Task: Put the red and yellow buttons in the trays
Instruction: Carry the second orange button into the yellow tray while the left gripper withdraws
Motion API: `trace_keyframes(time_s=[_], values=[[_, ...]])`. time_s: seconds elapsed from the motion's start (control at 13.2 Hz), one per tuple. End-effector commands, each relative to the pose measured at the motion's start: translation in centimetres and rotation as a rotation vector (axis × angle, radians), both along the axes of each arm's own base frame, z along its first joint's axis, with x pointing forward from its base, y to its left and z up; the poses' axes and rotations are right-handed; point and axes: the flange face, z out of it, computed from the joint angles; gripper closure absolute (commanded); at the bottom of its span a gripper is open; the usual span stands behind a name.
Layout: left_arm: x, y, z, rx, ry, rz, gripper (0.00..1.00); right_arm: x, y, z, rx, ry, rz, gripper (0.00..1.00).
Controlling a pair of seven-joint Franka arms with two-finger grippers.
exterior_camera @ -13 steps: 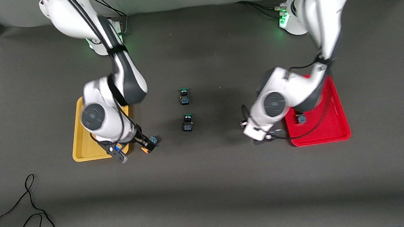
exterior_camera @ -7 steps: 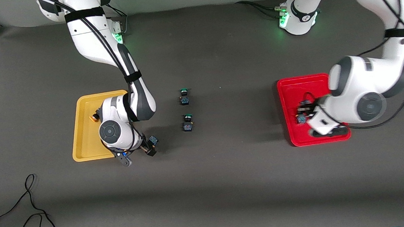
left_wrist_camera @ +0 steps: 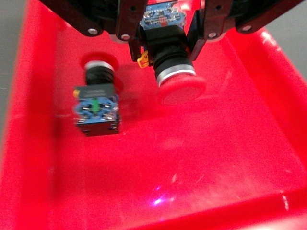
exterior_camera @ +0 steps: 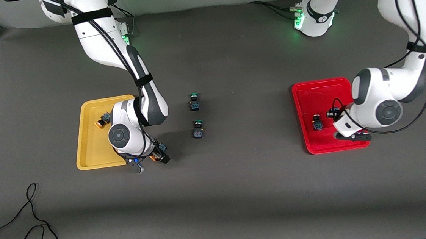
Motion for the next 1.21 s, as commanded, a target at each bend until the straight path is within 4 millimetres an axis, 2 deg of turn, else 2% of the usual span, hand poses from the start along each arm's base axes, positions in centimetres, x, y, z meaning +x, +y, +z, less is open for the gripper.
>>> trace_keyframes(time_s=[0.0,0.08,0.15,0.23,0.3,0.38,0.45,0.61,0.68,0.76,0.83,0.98,1.14], values=[[-0.4,0.1,-0.9,0.009,-0.003,-0.046,0.96,-0.4,-0.5,-0.6,0.018,-0.011,0.008,0.39],[-0.4,0.1,-1.0,0.006,-0.001,-0.051,0.95,-0.4,-0.6,-0.6,0.019,-0.008,0.005,0.53],[-0.2,0.5,-0.9,0.002,-0.001,-0.056,0.83,-0.3,-0.8,-0.3,0.023,-0.008,0.003,0.68],[-0.1,0.9,-0.8,-0.006,0.002,-0.073,0.34,-0.2,-0.7,0.3,0.032,-0.008,0.002,0.78],[0.0,1.4,-0.5,-0.009,0.001,-0.076,0.08,-0.1,-0.7,1.4,0.046,-0.001,0.002,0.84],[0.4,2.3,0.7,-0.004,-0.002,-0.062,0.01,0.2,-0.7,3.4,0.069,-0.001,0.000,0.84],[0.7,2.4,2.4,-0.002,0.002,-0.049,0.01,0.4,-0.6,5.9,0.097,0.004,0.002,0.84],[1.7,2.3,6.7,0.000,-0.014,-0.027,0.01,1.0,-3.3,11.6,0.138,0.012,0.005,0.84],[2.0,2.3,9.1,-0.011,-0.021,-0.011,0.01,1.1,-5.8,13.4,0.141,0.021,0.039,0.84],[2.1,2.2,11.5,-0.010,-0.031,-0.002,0.01,1.3,-9.2,14.5,0.124,0.033,0.076,0.84],[2.1,2.4,14.3,-0.007,-0.043,0.005,0.01,1.1,-11.1,14.2,0.119,0.046,0.101,0.84],[1.7,2.4,20.1,-0.021,-0.074,0.031,0.01,-0.2,-13.4,11.4,0.100,0.056,0.125,0.84],[0.9,2.3,24.8,-0.010,-0.096,0.032,0.01,-1.6,-16.0,8.2,0.066,0.029,0.174,0.83]])
